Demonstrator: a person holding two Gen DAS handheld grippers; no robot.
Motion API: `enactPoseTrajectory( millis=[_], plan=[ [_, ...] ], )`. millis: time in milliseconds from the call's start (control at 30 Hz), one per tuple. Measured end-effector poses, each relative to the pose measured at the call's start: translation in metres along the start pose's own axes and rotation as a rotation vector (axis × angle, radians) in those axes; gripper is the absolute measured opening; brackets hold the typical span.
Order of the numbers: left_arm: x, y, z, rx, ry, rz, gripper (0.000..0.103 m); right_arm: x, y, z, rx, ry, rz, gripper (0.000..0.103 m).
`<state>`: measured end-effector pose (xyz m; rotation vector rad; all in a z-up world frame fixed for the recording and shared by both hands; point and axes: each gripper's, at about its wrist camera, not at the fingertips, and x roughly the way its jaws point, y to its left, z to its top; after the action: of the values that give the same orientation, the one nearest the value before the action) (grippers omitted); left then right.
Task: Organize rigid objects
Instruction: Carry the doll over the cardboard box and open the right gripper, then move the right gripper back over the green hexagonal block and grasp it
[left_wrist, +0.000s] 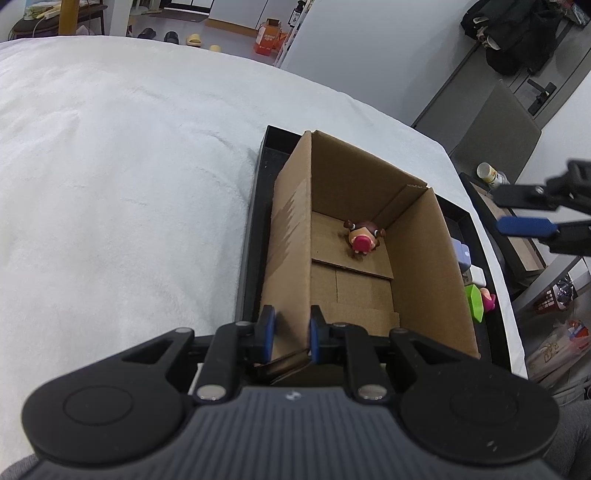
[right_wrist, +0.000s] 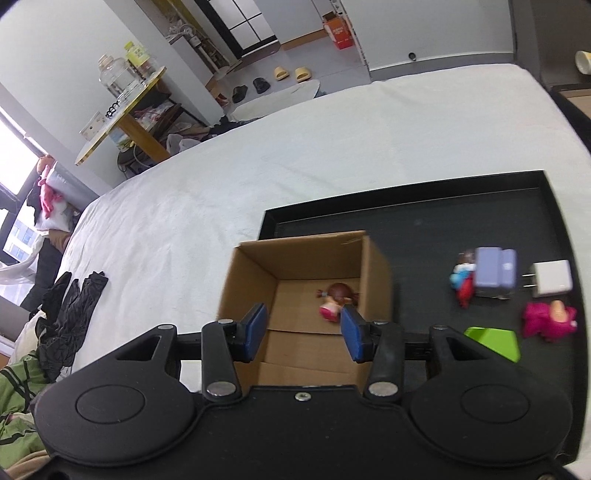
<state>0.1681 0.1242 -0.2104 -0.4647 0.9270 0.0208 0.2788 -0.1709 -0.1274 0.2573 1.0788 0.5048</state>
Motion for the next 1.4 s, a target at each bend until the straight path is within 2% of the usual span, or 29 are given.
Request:
enactPoseTrajectory(
  millis=[233,500,567,633,700,900,1400],
  plan=[
    [0.000,-0.005,0.000,0.014,-0.002,0.026,0.018,-0.014,-0.036,-0.004,0.035,-0.012,-0.028,0.055],
    [-0.001,-0.010,0.000,0.027,0.002,0.067,0.018,-0.018,-0.084,-0.017,0.114,-0.017,-0.053,0.059],
    [-0.001,-0.012,0.000,0.032,0.003,0.079,0.018,-0.016,-0.092,-0.021,0.117,-0.020,-0.074,0.063],
    [0.000,-0.013,0.000,0.035,0.004,0.088,0.018,-0.014,-0.098,-0.024,0.124,-0.026,-0.081,0.072],
    [0.000,-0.015,0.000,0.039,0.004,0.098,0.018,-0.010,-0.106,-0.028,0.149,-0.033,-0.084,0.074],
    [0.000,-0.018,0.000,0.047,0.008,0.119,0.018,0.004,-0.134,-0.043,0.275,-0.022,-0.068,0.074],
    [0.012,-0.025,0.004,0.051,0.039,0.174,0.018,0.041,-0.172,-0.049,0.390,0.033,-0.118,0.073]
  ],
)
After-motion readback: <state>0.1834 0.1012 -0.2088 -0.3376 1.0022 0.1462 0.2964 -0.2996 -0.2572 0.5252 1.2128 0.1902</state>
